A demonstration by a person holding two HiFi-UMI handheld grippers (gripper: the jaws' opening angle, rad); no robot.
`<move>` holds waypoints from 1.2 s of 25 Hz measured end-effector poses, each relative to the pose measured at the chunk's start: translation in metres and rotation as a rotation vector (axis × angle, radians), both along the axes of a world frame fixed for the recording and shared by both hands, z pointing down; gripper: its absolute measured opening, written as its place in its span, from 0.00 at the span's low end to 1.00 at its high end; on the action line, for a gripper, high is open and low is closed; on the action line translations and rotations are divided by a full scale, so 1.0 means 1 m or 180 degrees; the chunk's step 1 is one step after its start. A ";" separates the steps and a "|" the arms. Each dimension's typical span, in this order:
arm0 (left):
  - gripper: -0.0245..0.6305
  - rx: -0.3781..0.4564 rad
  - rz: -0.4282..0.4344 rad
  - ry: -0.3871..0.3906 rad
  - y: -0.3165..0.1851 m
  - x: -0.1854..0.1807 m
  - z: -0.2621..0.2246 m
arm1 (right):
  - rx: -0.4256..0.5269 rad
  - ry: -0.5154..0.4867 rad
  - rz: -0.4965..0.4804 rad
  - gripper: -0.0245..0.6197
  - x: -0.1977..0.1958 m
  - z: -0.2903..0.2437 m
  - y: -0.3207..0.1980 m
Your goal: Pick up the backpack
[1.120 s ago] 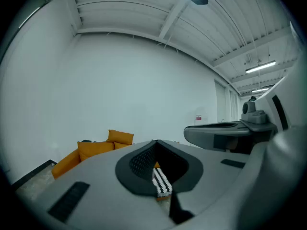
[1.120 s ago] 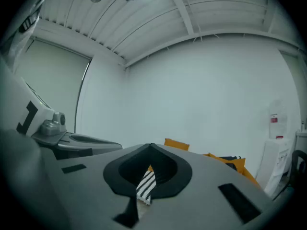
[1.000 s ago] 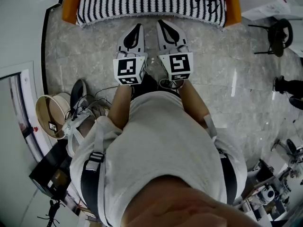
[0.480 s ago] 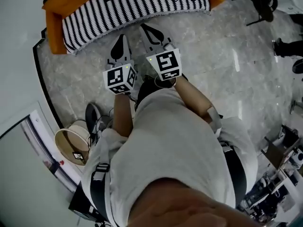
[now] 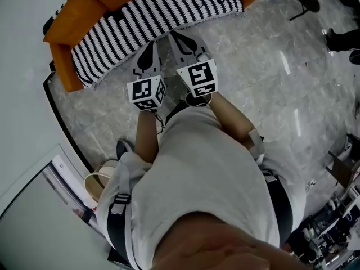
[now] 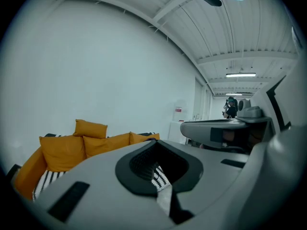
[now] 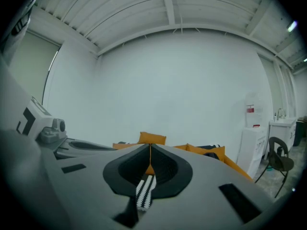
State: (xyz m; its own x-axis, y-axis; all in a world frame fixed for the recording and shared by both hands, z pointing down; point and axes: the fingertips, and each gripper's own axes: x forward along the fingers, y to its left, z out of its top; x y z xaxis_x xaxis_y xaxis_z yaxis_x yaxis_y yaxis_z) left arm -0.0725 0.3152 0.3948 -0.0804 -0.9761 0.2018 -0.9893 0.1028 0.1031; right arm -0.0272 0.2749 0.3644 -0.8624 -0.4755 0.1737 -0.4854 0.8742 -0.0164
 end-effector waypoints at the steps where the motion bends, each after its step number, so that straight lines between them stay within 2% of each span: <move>1: 0.06 -0.0016 0.0043 -0.0013 -0.011 -0.003 0.001 | -0.0010 -0.0005 0.0028 0.10 -0.004 0.000 -0.011; 8: 0.06 -0.0121 0.0306 -0.0017 -0.110 -0.017 0.012 | -0.0099 0.0016 0.0292 0.10 -0.012 0.013 -0.108; 12: 0.06 -0.0243 0.0471 0.0011 -0.172 0.006 0.023 | -0.0180 0.0026 0.0443 0.10 0.014 0.023 -0.165; 18: 0.06 -0.0284 0.0721 -0.0017 -0.254 0.035 0.033 | -0.0212 0.0046 0.0694 0.10 0.055 0.032 -0.236; 24: 0.06 -0.0381 0.0839 0.0002 -0.293 0.020 0.040 | -0.0293 0.0121 0.0869 0.10 0.050 0.041 -0.275; 30: 0.06 -0.0520 0.0955 0.0008 -0.343 -0.010 0.059 | -0.0443 0.0265 0.0975 0.10 0.023 0.062 -0.322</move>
State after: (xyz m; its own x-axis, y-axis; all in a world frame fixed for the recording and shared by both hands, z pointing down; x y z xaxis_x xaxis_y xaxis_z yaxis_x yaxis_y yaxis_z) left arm -0.0823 -0.0273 0.4535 0.2060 -0.9109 0.3574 -0.9778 -0.1773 0.1118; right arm -0.0041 -0.0476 0.4266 -0.6634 -0.6770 0.3188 -0.7296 0.6798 -0.0746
